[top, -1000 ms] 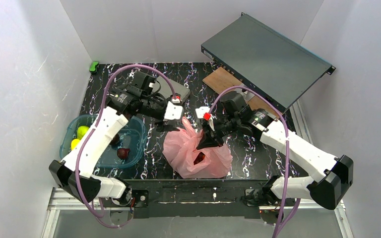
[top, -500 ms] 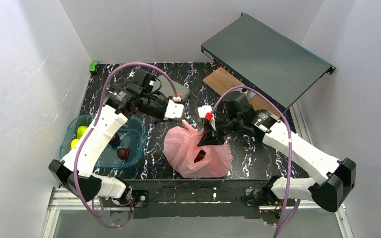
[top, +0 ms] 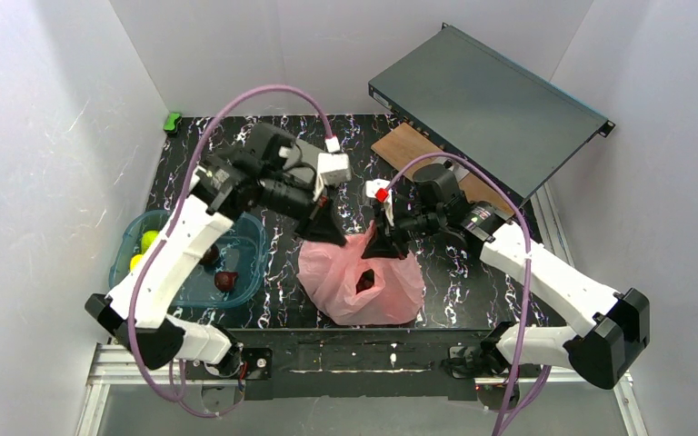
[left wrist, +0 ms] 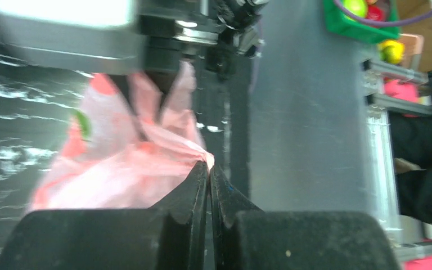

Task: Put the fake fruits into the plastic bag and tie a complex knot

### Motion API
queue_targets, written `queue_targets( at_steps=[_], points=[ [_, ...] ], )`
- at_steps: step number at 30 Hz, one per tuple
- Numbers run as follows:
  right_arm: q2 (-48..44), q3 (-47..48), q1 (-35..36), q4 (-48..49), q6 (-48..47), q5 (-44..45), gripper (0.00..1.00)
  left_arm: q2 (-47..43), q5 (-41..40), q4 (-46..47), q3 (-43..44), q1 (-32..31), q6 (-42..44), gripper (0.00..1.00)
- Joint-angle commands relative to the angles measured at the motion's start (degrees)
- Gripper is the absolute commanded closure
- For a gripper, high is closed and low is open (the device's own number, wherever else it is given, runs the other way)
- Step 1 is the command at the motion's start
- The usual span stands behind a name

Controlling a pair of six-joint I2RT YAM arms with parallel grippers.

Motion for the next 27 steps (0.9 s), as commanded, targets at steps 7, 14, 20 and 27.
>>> queue_targets(
  at_steps=[7, 14, 20, 27],
  points=[
    [-3.35, -4.44, -0.84, 11.74, 21.13, 22.73, 0.99, -12.09, -20.3, 27.33, -30.53, -17.64, -36.63, 1.0],
    [-7.9, -7.81, -0.84, 16.62, 28.3, 29.75, 0.99, -6.9, -41.62, 35.82, -38.76, -18.01, -45.53, 1.0],
    [-9.84, -10.6, -0.84, 16.89, 32.84, 28.79, 0.99, -4.62, -46.24, 41.08, -40.77, -8.77, -44.21, 1.0],
    [-10.96, -14.44, -1.48, 20.22, 40.37, 30.89, 0.99, -12.16, -37.85, 47.43, -42.79, -4.95, -32.77, 1.0]
  ],
)
